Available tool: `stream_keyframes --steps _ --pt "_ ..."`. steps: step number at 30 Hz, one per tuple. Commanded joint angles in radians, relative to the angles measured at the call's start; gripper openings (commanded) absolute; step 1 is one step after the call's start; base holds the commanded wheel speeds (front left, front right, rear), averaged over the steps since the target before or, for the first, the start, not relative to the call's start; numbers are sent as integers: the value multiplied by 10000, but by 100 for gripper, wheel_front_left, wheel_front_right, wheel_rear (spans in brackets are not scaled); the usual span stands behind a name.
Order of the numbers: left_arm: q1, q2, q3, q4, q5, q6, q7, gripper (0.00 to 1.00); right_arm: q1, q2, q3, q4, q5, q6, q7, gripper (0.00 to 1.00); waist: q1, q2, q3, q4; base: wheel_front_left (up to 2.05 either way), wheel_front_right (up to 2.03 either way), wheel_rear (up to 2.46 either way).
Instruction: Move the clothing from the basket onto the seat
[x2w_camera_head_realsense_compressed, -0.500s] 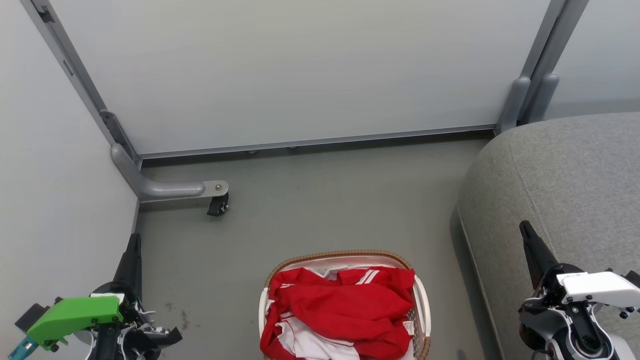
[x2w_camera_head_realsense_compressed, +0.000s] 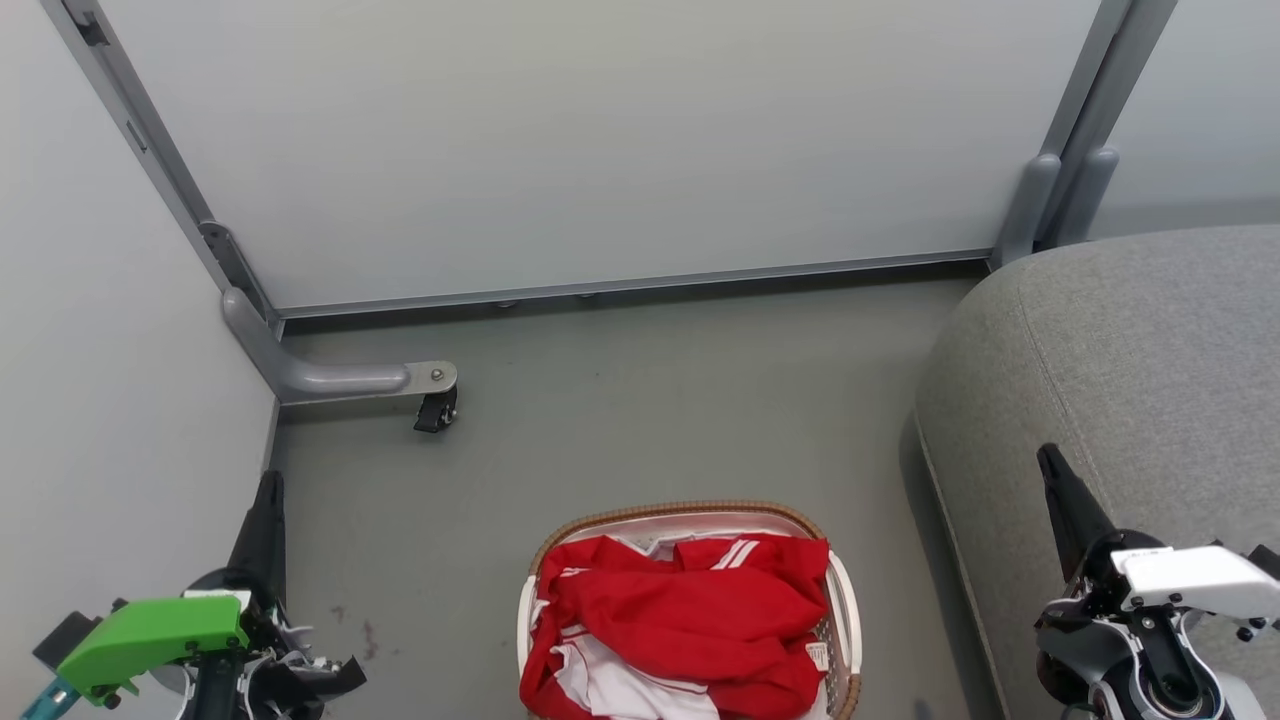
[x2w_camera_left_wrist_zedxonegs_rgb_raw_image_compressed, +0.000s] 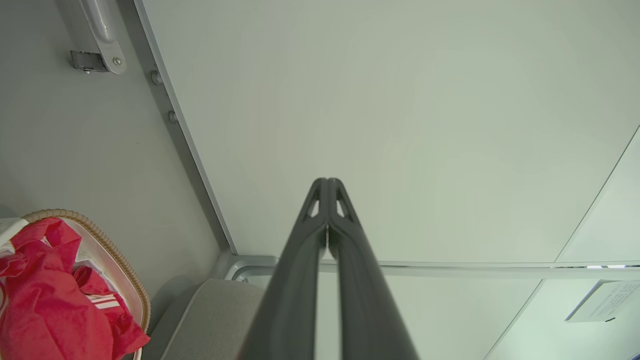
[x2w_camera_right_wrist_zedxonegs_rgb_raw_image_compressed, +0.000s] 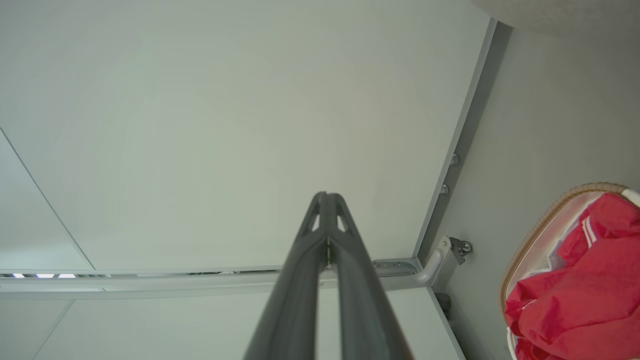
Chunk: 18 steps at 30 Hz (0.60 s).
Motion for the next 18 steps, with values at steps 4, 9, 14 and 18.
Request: stream_keyframes --steps 4,9,14,18 --pt "212 -51 -54 298 6 11 -33 100 143 95 49 288 -10 -2 -22 100 0 -1 0 0 0 0 0" --pt "245 -45 -351 233 84 8 -285 100 180 84 203 295 -152 -2 -275 100 0 -1 6 0 0 0 0" --pt "280 -38 -605 157 260 5 -534 100 208 73 293 312 -376 -2 -525 100 0 -1 12 2 0 0 0" --pt "303 -33 -752 95 552 3 -720 100 222 64 294 321 -686 -1 -711 100 0 -1 16 5 0 0 0"
